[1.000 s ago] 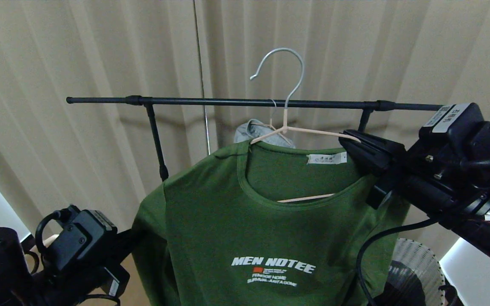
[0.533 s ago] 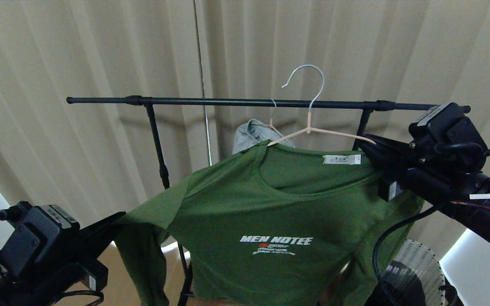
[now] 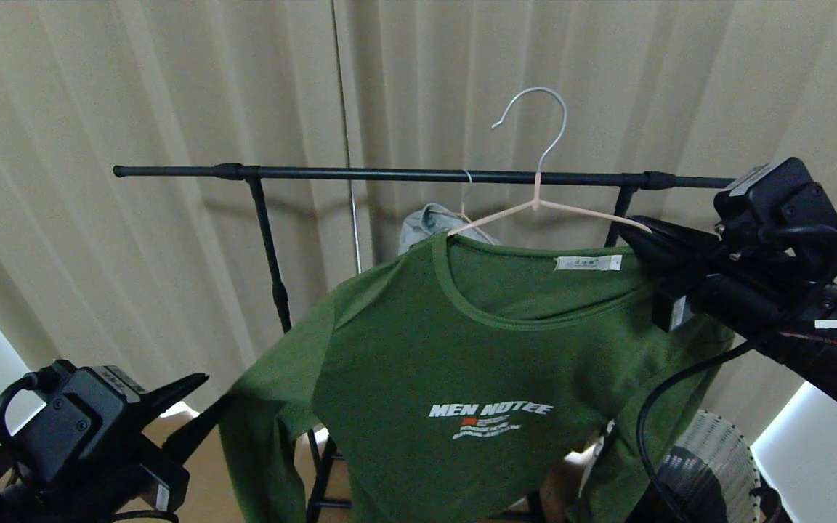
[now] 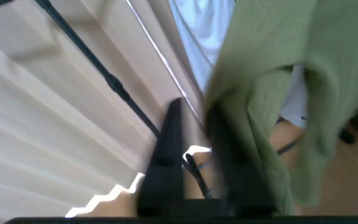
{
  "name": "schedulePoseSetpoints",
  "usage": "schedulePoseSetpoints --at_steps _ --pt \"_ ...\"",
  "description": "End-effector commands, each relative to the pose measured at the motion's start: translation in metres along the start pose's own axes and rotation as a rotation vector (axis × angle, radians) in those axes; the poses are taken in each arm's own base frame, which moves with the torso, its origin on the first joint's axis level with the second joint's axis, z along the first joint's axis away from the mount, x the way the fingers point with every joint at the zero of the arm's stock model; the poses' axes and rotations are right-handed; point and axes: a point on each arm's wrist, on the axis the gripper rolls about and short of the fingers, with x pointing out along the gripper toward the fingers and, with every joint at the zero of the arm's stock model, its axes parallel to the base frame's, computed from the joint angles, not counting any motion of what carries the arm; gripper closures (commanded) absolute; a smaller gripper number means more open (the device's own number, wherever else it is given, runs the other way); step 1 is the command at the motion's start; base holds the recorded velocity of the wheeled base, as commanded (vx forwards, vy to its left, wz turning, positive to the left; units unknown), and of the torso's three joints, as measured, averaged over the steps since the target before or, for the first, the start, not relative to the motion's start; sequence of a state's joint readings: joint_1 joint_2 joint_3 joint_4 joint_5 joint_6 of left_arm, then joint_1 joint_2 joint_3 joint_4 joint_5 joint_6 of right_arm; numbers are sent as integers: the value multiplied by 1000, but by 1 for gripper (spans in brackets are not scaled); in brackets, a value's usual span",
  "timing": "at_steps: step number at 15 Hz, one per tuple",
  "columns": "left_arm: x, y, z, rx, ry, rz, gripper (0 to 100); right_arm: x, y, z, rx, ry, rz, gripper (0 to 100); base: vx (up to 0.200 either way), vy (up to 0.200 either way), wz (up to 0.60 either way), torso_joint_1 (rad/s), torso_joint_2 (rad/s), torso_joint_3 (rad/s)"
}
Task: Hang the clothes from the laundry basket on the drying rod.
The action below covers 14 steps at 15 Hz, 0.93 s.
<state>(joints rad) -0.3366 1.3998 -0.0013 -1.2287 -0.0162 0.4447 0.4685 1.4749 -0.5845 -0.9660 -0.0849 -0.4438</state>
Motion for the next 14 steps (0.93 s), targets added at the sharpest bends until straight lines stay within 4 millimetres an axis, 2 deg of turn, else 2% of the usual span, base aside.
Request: schedulePoseSetpoints --at_steps 1,5,9,11,14 --pt "2 -1 -2 0 14 -8 0 -3 0 1 1 -4 -1 100 0 0 0 0 0 0" --pt "-4 2 4 -2 -32 13 0 -5 1 -5 2 27 -9 100 0 0 0 0 0 0" --pt "-34 10 21 -60 -185 89 0 -18 0 -10 -8 100 -65 100 0 0 0 0 0 0" --pt "-50 13 19 -111 -170 131 0 -29 -2 -11 -18 177 -93 100 0 0 0 0 0 0" --pt "-73 15 7 -228 -27 171 0 -43 -8 -20 -40 300 -171 100 0 0 0 0 0 0"
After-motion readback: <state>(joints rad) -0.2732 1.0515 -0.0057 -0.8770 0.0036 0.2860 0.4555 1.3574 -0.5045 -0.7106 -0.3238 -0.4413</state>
